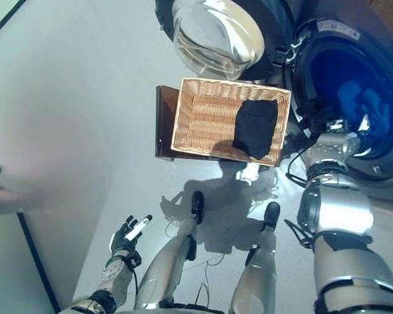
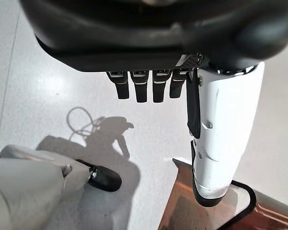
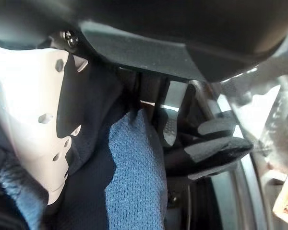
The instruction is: Pick up the clothes and place them into the washing machine
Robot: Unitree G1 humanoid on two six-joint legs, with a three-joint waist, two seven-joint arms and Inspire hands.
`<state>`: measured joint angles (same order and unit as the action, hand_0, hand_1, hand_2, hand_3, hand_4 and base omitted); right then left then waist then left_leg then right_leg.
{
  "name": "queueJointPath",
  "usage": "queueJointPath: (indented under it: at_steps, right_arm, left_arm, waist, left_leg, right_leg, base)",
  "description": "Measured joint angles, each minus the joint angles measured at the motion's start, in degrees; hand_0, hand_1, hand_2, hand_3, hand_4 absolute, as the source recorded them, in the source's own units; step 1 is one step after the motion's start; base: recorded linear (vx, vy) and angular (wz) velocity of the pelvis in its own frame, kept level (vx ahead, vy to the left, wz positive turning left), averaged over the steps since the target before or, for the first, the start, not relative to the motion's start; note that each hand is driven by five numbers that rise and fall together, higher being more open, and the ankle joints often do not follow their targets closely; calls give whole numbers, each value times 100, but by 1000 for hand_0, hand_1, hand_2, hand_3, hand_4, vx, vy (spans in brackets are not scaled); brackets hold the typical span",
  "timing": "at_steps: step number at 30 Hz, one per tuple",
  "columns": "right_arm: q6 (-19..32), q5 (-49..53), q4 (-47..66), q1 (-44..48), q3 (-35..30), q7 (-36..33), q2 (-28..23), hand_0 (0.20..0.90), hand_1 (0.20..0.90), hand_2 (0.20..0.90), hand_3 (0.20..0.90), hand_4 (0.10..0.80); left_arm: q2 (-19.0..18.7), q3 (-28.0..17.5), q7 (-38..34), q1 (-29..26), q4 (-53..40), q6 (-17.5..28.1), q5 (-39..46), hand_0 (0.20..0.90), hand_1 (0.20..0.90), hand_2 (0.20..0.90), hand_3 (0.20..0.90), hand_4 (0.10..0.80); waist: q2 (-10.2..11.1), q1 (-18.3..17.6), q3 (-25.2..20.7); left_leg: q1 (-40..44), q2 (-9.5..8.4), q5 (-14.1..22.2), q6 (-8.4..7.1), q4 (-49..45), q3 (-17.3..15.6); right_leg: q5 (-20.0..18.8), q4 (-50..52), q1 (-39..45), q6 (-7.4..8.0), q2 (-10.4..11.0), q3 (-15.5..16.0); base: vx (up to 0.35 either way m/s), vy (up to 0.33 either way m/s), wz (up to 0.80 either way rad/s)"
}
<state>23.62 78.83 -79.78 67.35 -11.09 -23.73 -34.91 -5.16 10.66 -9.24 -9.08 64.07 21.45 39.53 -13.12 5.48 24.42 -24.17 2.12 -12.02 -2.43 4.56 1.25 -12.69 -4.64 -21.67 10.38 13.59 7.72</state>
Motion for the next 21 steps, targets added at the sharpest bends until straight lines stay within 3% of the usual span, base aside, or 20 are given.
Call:
queueJointPath:
  at_steps: [5,21]
  right_arm:
    - [-141,-176,-83,272,266,-16,-336,200,200,200,200,300]
    - [-750,-1452,-369,1286,1636,2,-1023,200,200,200,200,300]
  left_arm:
    - [4,172,55,59,-54,0,87,900,900,900,900,800]
    - [37,404,252,124,-410,25,265,900,900,900,900,800]
  waist:
    - [-113,32,11]
    - [-398,141,46]
  left_leg:
    - [-78,-82,-12,16,-1,-42]
    - [-568,-103,-57,77,-1,-149]
  right_leg:
    - [-22,0,-104,48,81,-54]
    - [-63,44,-757,80,96,-258]
  base:
    - [1,0,-1]
    - [13,-7,-5]
